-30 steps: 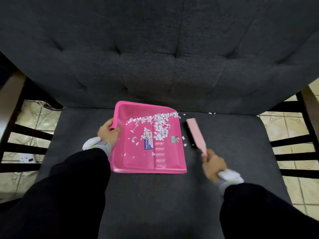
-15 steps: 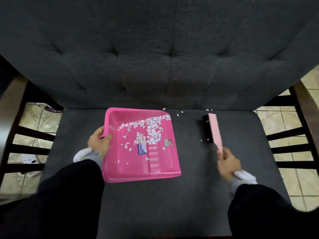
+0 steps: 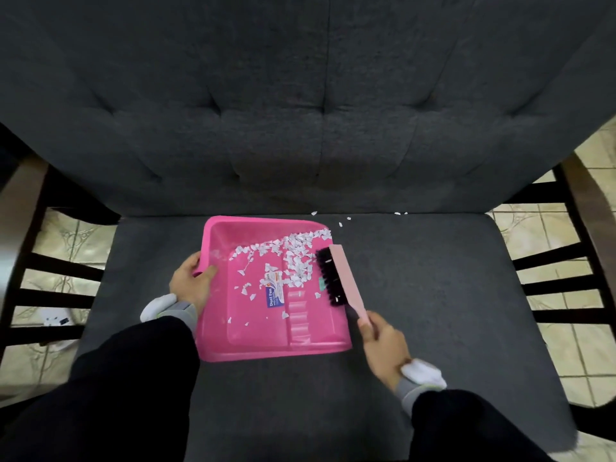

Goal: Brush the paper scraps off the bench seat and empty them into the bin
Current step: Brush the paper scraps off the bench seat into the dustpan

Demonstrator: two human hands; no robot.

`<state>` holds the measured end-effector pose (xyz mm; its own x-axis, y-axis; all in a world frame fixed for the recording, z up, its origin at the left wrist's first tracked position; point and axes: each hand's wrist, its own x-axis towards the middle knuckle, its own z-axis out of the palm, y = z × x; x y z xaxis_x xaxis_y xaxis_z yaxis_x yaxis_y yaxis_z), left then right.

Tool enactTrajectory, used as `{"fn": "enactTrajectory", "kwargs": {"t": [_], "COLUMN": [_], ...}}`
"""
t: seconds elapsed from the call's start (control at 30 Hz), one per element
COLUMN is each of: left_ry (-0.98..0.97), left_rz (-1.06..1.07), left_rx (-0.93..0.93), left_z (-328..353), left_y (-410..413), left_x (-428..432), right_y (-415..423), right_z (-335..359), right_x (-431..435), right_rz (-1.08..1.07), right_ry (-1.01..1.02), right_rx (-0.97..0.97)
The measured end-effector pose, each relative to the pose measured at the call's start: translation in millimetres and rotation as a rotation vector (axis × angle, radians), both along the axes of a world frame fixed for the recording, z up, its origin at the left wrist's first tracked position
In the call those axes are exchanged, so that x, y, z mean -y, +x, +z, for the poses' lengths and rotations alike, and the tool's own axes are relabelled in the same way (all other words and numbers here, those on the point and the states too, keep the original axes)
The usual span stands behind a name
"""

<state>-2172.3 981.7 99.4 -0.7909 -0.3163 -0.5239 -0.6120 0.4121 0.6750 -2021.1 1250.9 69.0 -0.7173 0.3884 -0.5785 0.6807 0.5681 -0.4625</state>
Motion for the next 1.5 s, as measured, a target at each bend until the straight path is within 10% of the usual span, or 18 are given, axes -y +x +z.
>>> {"fn": "enactTrajectory", "kwargs": {"t": [0.43, 1.13, 1.5], "left_ry": [-0.083, -0.017, -0.044], "left_rz": [0.118, 0.086, 0.064], "left_rx": [-0.04, 0.096, 0.058], "left_z": [17, -15, -18], "left_y": [-42, -70, -65], "left_x": [33, 31, 32], "right_y": [-80, -103, -73], "right_z": [9, 6, -16], "right_x": [-92, -55, -16], "right_rz": [-0.106, 0.295, 0.131], "right_ry": [0.313, -0.036, 0.161], "right_rx": [0.155, 0.177, 0.129]}}
